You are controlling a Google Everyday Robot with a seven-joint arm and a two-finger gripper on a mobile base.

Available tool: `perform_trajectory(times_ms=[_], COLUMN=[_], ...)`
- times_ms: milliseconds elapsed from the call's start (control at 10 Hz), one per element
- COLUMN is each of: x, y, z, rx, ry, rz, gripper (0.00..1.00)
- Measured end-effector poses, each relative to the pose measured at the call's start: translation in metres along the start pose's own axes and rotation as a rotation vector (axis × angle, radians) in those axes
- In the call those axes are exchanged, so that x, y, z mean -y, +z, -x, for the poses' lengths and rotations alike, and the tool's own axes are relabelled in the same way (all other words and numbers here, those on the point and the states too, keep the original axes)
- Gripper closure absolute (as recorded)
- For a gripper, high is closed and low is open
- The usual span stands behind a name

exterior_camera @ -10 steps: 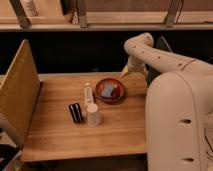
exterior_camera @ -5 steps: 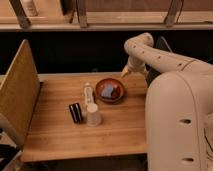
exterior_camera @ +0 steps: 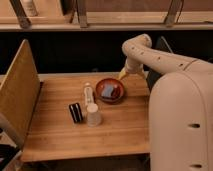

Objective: Place the ceramic cup over the eraser

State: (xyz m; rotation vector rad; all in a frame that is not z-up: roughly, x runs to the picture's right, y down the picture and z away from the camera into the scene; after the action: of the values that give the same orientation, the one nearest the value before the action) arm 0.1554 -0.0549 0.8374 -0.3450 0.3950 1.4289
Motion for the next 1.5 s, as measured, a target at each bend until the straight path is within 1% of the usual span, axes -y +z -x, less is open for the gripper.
perform_trajectory(times_ms=[100, 200, 500, 600, 700, 800, 1000, 1100, 1300, 1500], x=[-0.003, -0.004, 0.005, 0.009, 0.013, 0.012, -0.001, -0.011, -0.032, -0.029], y=[-0.007, -0.013, -0.034, -0.038, -0.04, -0.041, -0.042, -0.042, -0.042, -0.042], z=[-0.009, -0.016, -0.045, -0.055, -0.071, -0.08, -0.1, -0.107, -0.109, -0.11], rx=[0.004, 0.01, 0.026, 0.023, 0.013, 0.005, -0.013, -0.014, -0.008, -0.009], ry=[-0.034, -0.051, -0.063, -0.067, -0.079, -0.091, -0.14, -0.165, -0.203, -0.198], rz=[0.013, 0.023, 0.069, 0.069, 0.059, 0.055, 0.042, 0.038, 0.04, 0.037], gripper=[0.2, 0.2, 0.2, 0.2, 0.2, 0.2, 0.2, 0.2, 0.2, 0.2])
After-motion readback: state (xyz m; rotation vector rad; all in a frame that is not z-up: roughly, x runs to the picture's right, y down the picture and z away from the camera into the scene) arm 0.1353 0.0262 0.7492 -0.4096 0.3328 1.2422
